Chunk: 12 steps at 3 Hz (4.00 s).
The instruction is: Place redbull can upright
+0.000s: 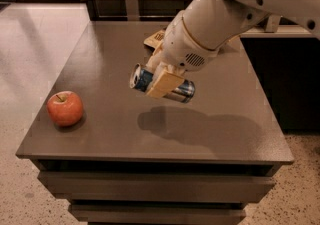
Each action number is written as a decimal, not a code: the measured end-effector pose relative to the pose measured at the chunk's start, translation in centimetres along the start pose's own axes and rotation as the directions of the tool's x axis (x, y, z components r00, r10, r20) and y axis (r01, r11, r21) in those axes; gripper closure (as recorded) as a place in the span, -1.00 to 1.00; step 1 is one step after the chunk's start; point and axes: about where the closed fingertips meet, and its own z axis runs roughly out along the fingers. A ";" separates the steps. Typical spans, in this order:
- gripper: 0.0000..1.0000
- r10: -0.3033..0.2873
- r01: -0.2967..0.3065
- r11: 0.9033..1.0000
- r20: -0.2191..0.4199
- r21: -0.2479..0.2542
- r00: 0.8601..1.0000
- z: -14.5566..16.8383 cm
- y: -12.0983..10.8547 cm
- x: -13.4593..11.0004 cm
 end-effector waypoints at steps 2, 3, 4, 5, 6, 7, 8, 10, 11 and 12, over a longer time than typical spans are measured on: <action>1.00 0.040 -0.027 0.999 0.343 -0.044 0.938 -1.4 0.5 -1.9; 1.00 0.073 -0.040 0.996 0.469 -0.081 0.880 -1.4 1.1 -2.6; 1.00 0.104 -0.048 0.992 0.558 -0.114 0.823 -1.0 1.9 -2.9; 1.00 0.131 -0.058 0.989 0.629 -0.136 0.766 -0.4 2.6 -2.9; 1.00 0.151 -0.064 0.987 0.687 -0.150 0.711 0.4 2.9 -2.8; 1.00 0.158 -0.066 0.986 0.725 -0.154 0.670 0.9 2.7 -2.6; 1.00 0.165 -0.068 0.985 0.748 -0.159 0.643 1.3 2.5 -2.2; 1.00 0.169 -0.058 0.984 0.777 -0.169 0.607 2.3 2.3 -1.8; 1.00 0.168 -0.051 0.984 0.794 -0.171 0.584 2.6 2.2 -1.6; 0.71 0.172 -0.046 0.983 0.804 -0.177 0.570 3.0 2.1 -1.4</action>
Offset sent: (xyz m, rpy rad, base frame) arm -0.0165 0.0092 0.0332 0.5559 0.1087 0.1225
